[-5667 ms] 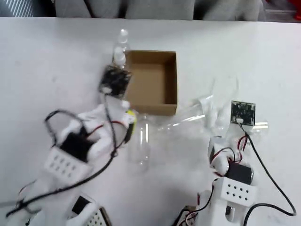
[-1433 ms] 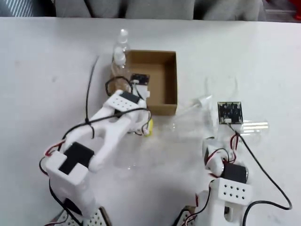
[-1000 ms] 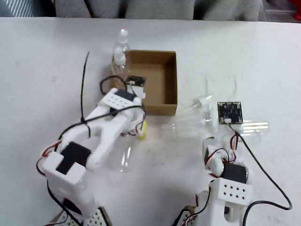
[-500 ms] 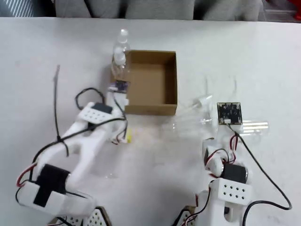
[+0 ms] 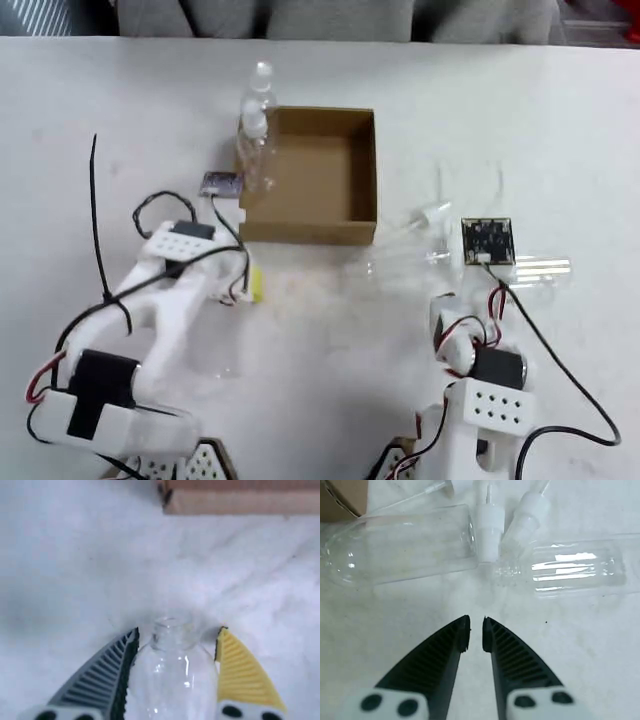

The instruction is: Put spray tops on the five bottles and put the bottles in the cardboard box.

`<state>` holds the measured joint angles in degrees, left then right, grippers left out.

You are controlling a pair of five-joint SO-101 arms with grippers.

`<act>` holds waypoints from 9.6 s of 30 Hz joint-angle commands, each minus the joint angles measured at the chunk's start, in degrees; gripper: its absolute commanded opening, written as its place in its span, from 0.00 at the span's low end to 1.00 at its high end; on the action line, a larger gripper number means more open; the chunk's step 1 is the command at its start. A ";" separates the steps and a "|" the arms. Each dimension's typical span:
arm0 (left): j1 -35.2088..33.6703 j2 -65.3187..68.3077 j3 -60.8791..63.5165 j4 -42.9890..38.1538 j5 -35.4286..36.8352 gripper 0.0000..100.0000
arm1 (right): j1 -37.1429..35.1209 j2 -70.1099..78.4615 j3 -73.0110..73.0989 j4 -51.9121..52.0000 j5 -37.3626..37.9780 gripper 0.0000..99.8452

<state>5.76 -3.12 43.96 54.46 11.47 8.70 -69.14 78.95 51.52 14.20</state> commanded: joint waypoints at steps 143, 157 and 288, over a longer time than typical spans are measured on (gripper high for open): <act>-19.65 -10.15 3.16 -15.91 -0.18 0.02 | -5.23 -0.84 1.41 -2.59 4.40 0.03; -19.82 -9.89 3.43 -17.14 -0.18 0.02 | -3.47 0.04 -18.99 6.73 4.40 0.03; -10.77 -53.23 36.04 -43.08 -6.24 0.03 | -28.18 59.74 -122.37 36.53 -29.19 0.02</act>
<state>-5.93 -50.68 78.59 16.75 3.30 -16.79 -4.70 -40.79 91.52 -15.69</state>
